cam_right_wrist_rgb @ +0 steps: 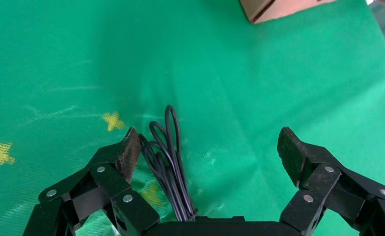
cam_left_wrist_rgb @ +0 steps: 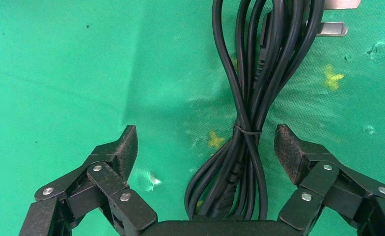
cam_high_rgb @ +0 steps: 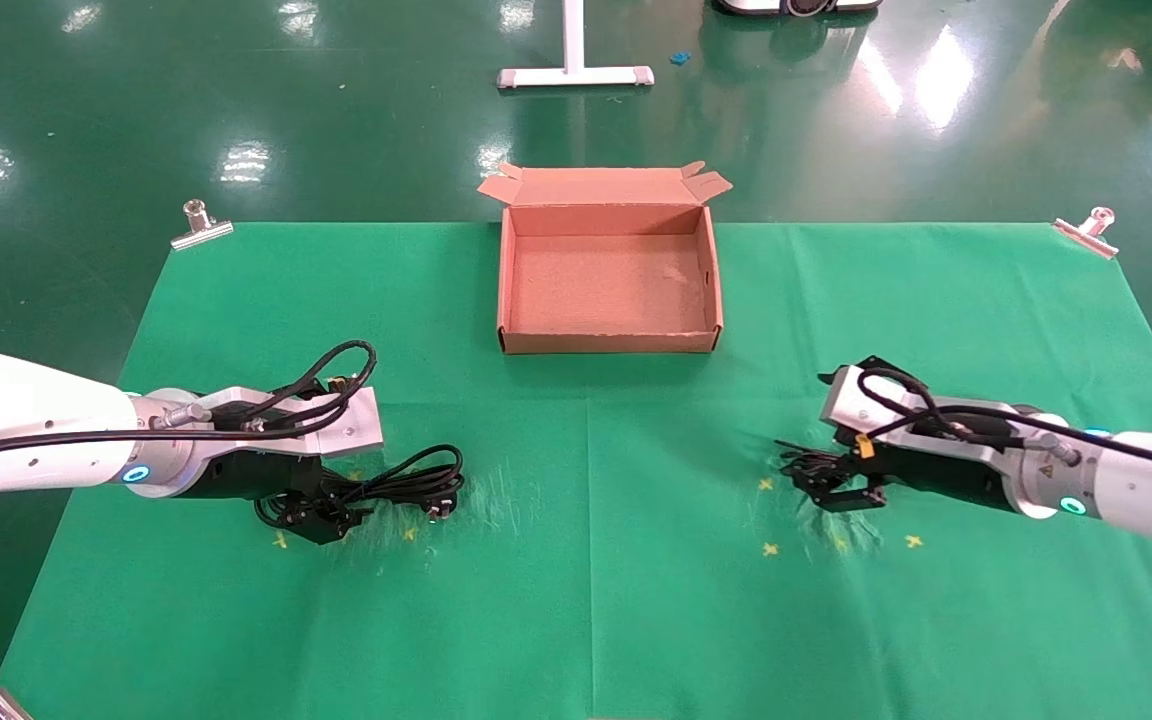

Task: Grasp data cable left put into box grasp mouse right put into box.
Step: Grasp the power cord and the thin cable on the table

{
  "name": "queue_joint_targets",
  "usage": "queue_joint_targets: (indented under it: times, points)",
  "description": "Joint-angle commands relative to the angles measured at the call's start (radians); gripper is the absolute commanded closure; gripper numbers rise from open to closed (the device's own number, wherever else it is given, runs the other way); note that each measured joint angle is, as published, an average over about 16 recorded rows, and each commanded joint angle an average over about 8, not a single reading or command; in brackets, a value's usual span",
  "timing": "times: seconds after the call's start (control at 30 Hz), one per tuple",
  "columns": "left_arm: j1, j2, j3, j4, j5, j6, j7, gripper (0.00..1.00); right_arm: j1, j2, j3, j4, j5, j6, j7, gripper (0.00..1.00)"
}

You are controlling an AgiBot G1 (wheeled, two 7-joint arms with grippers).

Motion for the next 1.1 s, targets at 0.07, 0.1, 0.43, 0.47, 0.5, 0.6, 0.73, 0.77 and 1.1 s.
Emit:
queue_joint_targets:
  times: [0.07,0.1,0.43,0.47,0.5,0.6,0.73,0.77,1.1]
  points:
    - [0.000,0.000,0.000,0.000,0.000,0.000,0.000,0.00,0.012,-0.003,-0.003,-0.014,-0.008,-0.004,0.017,0.00]
    - [0.000,0.000,0.000,0.000,0.000,0.000,0.000,0.00,0.013,0.000,-0.001,-0.013,-0.005,-0.009,0.019,0.00]
    - [0.000,0.000,0.000,0.000,0.000,0.000,0.000,0.00,0.003,0.029,0.008,-0.011,0.015,-0.029,0.037,0.00]
    - [0.000,0.000,0.000,0.000,0.000,0.000,0.000,0.00,0.002,0.029,0.008,-0.013,0.014,-0.027,0.039,0.00]
    - [0.000,0.000,0.000,0.000,0.000,0.000,0.000,0.05,0.002,0.029,0.008,-0.016,0.013,-0.025,0.041,0.00]
    - [0.000,0.000,0.000,0.000,0.000,0.000,0.000,0.43,0.002,0.028,0.009,-0.022,0.011,-0.019,0.045,0.00]
    - [0.000,0.000,0.000,0.000,0.000,0.000,0.000,0.93,0.003,0.025,0.012,-0.028,0.010,-0.010,0.052,0.35]
    - [0.000,0.000,0.000,0.000,0.000,0.000,0.000,1.00,0.003,0.025,0.012,-0.029,0.010,-0.009,0.053,0.47]
    - [0.000,0.000,0.000,0.000,-0.001,0.000,0.000,1.00,0.003,0.025,0.013,-0.029,0.010,-0.008,0.052,1.00]
